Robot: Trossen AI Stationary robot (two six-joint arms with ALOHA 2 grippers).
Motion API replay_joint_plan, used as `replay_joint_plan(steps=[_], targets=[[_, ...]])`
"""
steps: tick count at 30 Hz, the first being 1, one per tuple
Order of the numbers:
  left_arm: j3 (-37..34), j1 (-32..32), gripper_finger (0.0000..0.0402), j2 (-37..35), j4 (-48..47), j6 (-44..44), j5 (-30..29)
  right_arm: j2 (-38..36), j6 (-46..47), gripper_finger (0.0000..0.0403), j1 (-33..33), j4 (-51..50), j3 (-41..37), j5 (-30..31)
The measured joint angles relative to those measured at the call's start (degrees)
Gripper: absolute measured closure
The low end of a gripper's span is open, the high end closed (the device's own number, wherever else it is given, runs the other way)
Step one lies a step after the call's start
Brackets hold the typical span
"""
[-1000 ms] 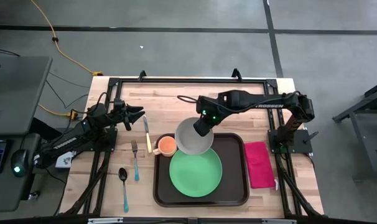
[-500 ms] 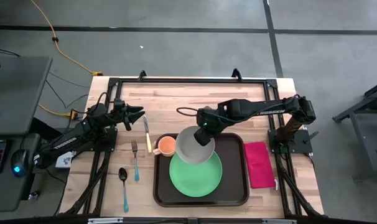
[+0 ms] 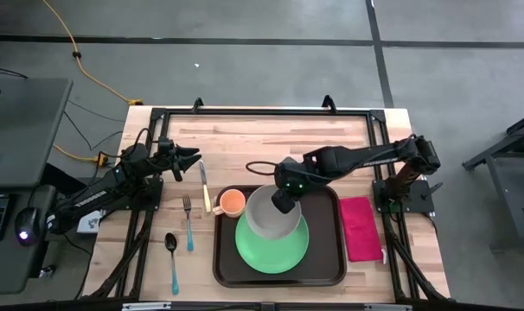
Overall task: Set up tray
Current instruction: Put the white bowl on top of the green plate on the black tray
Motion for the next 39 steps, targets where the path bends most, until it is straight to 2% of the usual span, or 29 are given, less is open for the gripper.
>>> replay_joint_plan(steps=[39], targets=[[0.00, 0.00, 0.0190, 0.00, 0.00, 0.00, -0.02, 0.02, 2.49, 0.0403, 3.74, 0.89, -0.01, -0.54]])
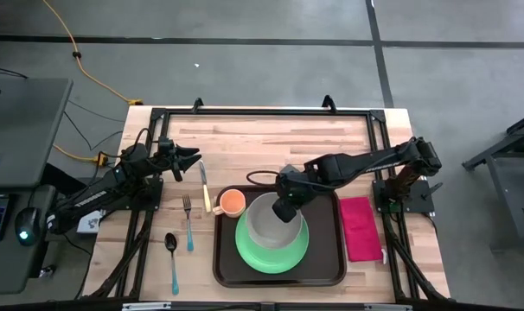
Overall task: Set up tray
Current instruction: Put the white bowl on top of the green plate on the black tray
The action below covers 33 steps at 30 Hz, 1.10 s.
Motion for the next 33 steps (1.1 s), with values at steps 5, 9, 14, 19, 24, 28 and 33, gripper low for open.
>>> replay_joint_plan(steps=[5, 9, 14, 19, 24, 28, 33], targets=[[0.00, 0.00, 0.0190, 0.00, 0.00, 0.00, -0.01, 0.00, -2.63, 0.0403, -0.62, 0.01, -0.01, -0.26], [0.00, -0.02, 0.0190, 0.00, 0.00, -0.13, 0.00, 0.00, -4.67, 0.0403, -1.40, 0.00, -0.01, -0.79], [0.00, 0.00, 0.0190, 0.01, 0.00, -0.39, -0.01, 0.00, -5.32, 0.0403, -1.73, 0.65, -0.01, -1.50], [0.00, 0.00, 0.0190, 0.00, 0.00, -0.42, 0.31, 0.20, -5.07, 0.0403, -1.64, 2.30, -0.01, -1.80], [0.00, 0.00, 0.0190, 0.01, 0.02, -0.20, 0.35, 1.59, -4.86, 0.0403, -1.64, 3.13, -0.01, -1.91], [0.00, 0.00, 0.0190, 0.00, 0.06, -0.39, 0.70, 2.75, -4.98, 0.0403, -1.64, 3.41, -0.01, -3.09], [0.00, 0.00, 0.0190, 0.01, 0.07, -0.39, 0.76, 3.32, -5.27, 0.0403, -1.64, 4.01, -0.01, -2.60]])
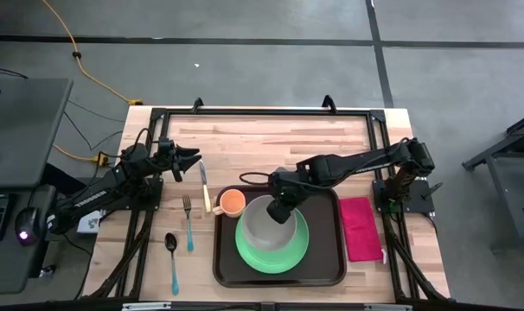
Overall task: Set up tray
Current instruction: Put the white bowl on top of the green plate on the black tray
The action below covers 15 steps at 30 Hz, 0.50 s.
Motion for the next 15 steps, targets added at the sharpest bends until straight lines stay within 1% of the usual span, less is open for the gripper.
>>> replay_joint_plan(steps=[2, 15], targets=[[0.00, 0.00, 0.0190, -0.01, 0.00, -0.02, 0.00, 0.16, -0.12, 0.0403, 0.00, 0.42, 0.00, 0.74], [0.00, 0.00, 0.0190, -0.01, 0.02, -0.13, 0.04, 0.28, -0.16, 0.0403, 0.00, -0.10, 0.00, 0.88]])
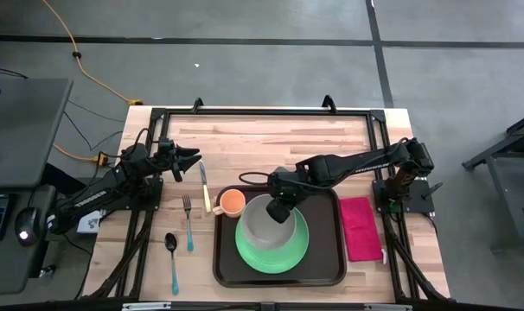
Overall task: Set up tray
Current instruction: Put the white bowl on top of the green plate on the black tray
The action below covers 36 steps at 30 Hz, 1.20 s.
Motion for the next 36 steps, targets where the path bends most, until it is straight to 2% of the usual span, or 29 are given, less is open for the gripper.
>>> replay_joint_plan(steps=[36], targets=[[0.00, 0.00, 0.0190, 0.01, 0.11, 0.06, 0.04, 2.19, 0.07, 0.0403, 1.64, 0.87, -1.31, 1.50]])
